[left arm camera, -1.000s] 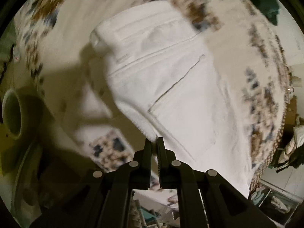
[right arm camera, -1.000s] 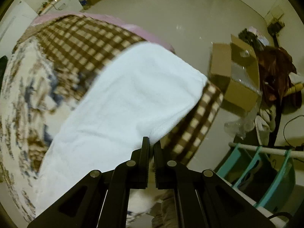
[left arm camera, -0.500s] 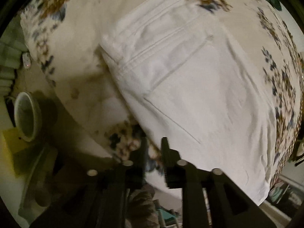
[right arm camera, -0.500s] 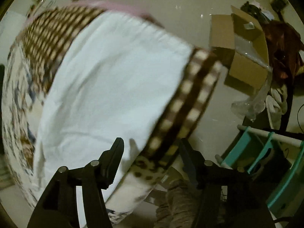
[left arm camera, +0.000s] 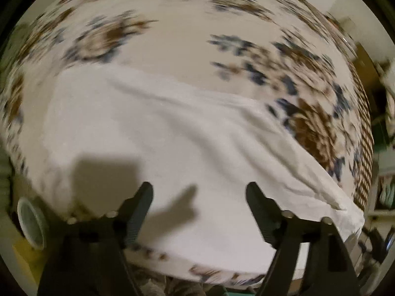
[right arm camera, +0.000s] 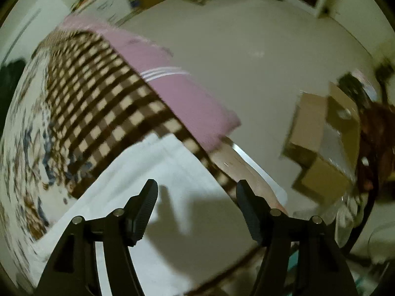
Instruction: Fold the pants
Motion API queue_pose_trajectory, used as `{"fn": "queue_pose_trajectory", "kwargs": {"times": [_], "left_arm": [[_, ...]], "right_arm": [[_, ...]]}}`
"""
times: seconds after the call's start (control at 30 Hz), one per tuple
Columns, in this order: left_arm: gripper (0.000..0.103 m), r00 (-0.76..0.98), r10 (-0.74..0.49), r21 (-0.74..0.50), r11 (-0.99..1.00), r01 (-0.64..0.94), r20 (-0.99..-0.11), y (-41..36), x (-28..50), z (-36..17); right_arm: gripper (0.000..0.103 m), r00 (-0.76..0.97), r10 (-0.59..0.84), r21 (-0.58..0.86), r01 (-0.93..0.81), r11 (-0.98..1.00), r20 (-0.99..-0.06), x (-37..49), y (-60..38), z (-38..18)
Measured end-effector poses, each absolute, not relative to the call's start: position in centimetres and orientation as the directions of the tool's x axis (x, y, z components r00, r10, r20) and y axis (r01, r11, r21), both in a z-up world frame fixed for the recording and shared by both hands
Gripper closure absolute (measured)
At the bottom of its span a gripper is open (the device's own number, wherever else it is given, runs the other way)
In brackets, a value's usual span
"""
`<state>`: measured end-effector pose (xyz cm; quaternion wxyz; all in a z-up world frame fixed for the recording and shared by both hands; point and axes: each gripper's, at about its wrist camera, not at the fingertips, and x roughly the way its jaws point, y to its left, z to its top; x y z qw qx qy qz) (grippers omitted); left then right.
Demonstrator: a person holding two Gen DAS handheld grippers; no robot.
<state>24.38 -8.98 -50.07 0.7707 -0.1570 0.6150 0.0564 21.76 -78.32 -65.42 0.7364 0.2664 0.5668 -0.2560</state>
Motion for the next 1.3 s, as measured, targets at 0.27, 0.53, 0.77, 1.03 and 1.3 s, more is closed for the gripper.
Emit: {"fn": "queue_pose_trajectory", "kwargs": {"times": [0.27,0.53,0.77,1.03,1.3], "left_arm": [[0.025,0.241,-0.077,-0.136,0.962,-0.239,-0.967,-14.2,28.4,-52.2],[0.025,0.276,-0.054,-0.108,0.977,-0.183,-0.96,-16.8,30.7,-52.0],[0.025,0.303,-0.04,-0.103,0.976,-0.193,-0.952,-17.3,33.6,-52.5],[0.025,0.252,-0.05,-0.101,0.976,-0.194,-0.967,-17.1,32.9,-52.6],[0.025,0.219,-0.158,-0.183,0.978,-0.096,-0.963,-22.6,29.5,-51.0]], "right_arm": [[0.092,0.228,-0.129,0.019,0.552,0.833,-0.965,24.6,-77.2,-66.3],[0.094,0.368,-0.198,0.043,0.553,0.832,-0.908,24.0,-76.0,-61.9],[0.095,0.402,-0.222,0.056,0.575,0.817,-0.889,23.8,-75.9,-60.8],[0.047,0.252,-0.077,0.133,0.716,0.685,-0.965,20.8,-80.3,-65.9],[0.047,0.329,0.096,0.333,0.809,0.484,-0.94,14.7,-81.5,-66.5]]}}
